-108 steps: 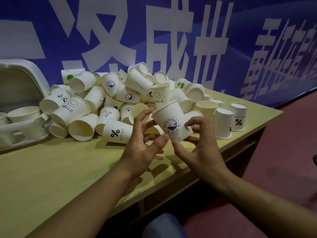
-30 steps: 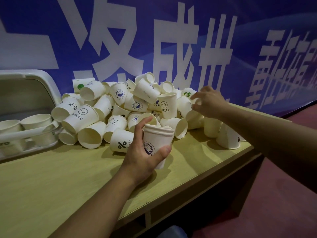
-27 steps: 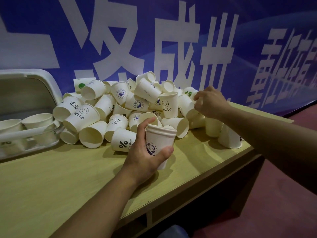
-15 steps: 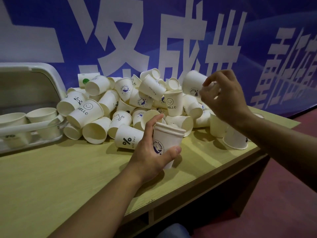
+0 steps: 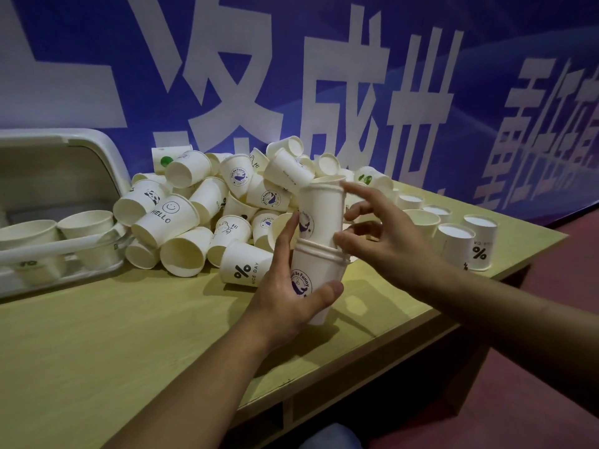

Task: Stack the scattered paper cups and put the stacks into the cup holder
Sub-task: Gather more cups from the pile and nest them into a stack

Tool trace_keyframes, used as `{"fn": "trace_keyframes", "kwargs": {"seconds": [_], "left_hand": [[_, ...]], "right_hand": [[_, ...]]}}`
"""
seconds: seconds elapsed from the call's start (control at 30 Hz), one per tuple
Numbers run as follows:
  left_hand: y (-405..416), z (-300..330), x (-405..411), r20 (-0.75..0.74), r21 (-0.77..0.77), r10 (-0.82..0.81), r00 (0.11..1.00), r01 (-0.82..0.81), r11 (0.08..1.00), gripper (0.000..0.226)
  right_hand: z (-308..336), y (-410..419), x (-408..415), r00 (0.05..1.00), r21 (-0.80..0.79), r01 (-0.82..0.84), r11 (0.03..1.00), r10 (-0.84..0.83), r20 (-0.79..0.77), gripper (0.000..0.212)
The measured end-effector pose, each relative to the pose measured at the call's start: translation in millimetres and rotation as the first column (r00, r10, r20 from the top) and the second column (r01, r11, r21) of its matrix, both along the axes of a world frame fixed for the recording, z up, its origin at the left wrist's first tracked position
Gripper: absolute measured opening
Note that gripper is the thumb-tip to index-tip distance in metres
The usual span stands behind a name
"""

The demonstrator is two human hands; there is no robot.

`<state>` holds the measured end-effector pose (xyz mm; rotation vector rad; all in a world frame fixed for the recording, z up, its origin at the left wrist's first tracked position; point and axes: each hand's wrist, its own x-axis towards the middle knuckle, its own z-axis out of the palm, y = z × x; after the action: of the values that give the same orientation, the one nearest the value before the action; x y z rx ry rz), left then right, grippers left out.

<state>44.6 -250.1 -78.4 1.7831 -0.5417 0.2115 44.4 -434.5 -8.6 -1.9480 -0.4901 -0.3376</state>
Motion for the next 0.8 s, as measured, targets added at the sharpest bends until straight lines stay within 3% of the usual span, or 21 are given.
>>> {"fn": "trace_keyframes", "kwargs": {"seconds": [0.17, 0.3, 0.4, 0.47, 0.53, 0.6, 0.7, 0.8], "left_hand": [[1, -1, 2, 0.034, -0.093, 0.078, 0.996, -0.075, 0.993, 0.108], [4, 0, 2, 0.093, -0.109, 0.1, 0.991, -0.09, 0.99, 0.096], [2, -2, 3, 0.107, -0.104, 0.081, 0.991, -0.069, 0.992, 0.088], [0, -3, 3, 0.106, -0.087, 0.066, 0.992, -0.056, 0.995, 0.087], [-2, -3, 3, 0.104, -0.076, 0.045, 0.994, -0.037, 0.996, 0.088], [-3, -4, 2, 0.098, -0.064, 0.03, 0.995, -0.024, 0.998, 0.089], [-4, -4, 1, 0.092, -0.057, 0.015, 0.996, -0.009, 0.998, 0.089], [-6, -4, 0, 0.094, -0.055, -0.008, 0.996, 0.013, 0.998, 0.089]], "right_hand": [[-11, -2, -5, 0.985, -0.221, 0.065, 0.973, -0.027, 0.172, 0.04], [-11, -11, -12, 0.98, -0.361, 0.085, 0.929, -0.013, 0.196, 0.041], [-5, -35, -5, 0.936, -0.431, 0.316, 0.845, -0.205, 0.285, 0.049], [-3, -60, 1, 0.882, -0.506, 0.47, 0.724, -0.354, 0.312, 0.051], [-5, -84, 4, 0.828, -0.577, 0.55, 0.604, -0.484, 0.283, 0.053], [-9, -103, 5, 0.777, -0.59, 0.588, 0.553, -0.588, 0.223, 0.055], [-18, -122, 9, 0.73, -0.568, 0.598, 0.566, -0.677, 0.094, 0.053], [-22, -129, 13, 0.753, -0.5, 0.561, 0.66, -0.657, -0.022, 0.04]]}}
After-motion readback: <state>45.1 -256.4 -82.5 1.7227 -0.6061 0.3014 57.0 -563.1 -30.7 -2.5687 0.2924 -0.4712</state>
